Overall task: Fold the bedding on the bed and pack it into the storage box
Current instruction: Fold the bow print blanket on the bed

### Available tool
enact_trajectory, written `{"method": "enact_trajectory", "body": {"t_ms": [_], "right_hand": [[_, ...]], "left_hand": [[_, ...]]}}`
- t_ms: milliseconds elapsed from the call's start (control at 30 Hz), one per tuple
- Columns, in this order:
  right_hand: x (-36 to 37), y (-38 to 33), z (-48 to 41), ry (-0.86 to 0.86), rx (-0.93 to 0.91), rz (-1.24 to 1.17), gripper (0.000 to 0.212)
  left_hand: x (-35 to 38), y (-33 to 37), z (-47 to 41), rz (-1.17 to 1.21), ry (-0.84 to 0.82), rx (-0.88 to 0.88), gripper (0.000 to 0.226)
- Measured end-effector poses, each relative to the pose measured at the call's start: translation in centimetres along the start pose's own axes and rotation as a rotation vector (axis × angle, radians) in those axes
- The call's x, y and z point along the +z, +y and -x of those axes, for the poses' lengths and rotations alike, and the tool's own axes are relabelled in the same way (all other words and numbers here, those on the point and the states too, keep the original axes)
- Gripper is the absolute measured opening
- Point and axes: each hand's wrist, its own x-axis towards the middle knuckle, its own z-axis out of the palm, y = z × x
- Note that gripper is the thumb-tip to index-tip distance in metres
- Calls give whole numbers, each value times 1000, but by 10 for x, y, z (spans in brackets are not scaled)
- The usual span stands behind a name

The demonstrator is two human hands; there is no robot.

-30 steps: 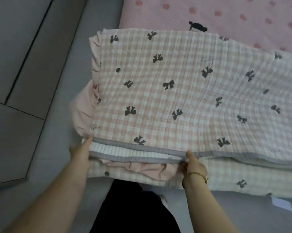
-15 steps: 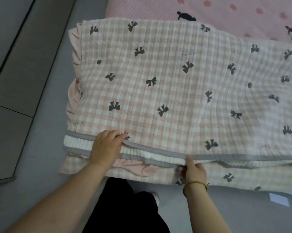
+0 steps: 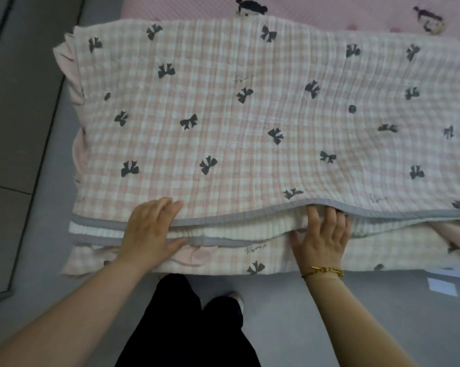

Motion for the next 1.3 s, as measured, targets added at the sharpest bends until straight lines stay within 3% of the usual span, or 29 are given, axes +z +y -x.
{"method": "enact_trajectory", "body": {"t_ms": [67,167,267,433,600,733,833,967,1100,1200,1300], "right_hand": [[4,12,-8,77,-56,30,45],[-4,9,0,164,-172,-70,37],[-11,-4,16,171,-320,-144,29],[2,-33,-2,31,-245,-77,76],[-9,-46,-49,-8,-151,-184,45],[-20,26,-46,-114,-62,-58,40],[-31,74,-43,-63,-16,-99,17],[-50,86,-30,82,-23,-214,21],[-31,89,26,-139,-83,-175,31],[-23,83,44,-168,143,-109,36],[-27,75,38,-104,649,-241,35]], "left_hand": [[6,12,-8,-36,-33,93,79],[6,22,-13,12,-37,91,70],[1,28,-23,59,57,71,23],[-31,34,-21,191,86,6,41],[-50,27,-20,145,159,126,35],[-49,21,-15,133,208,157,32],[-49,21,-6,154,206,152,34],[-44,27,10,183,184,132,35],[-15,32,28,78,4,136,26],[-2,40,22,70,-159,26,65],[5,56,18,131,-196,46,87]]}}
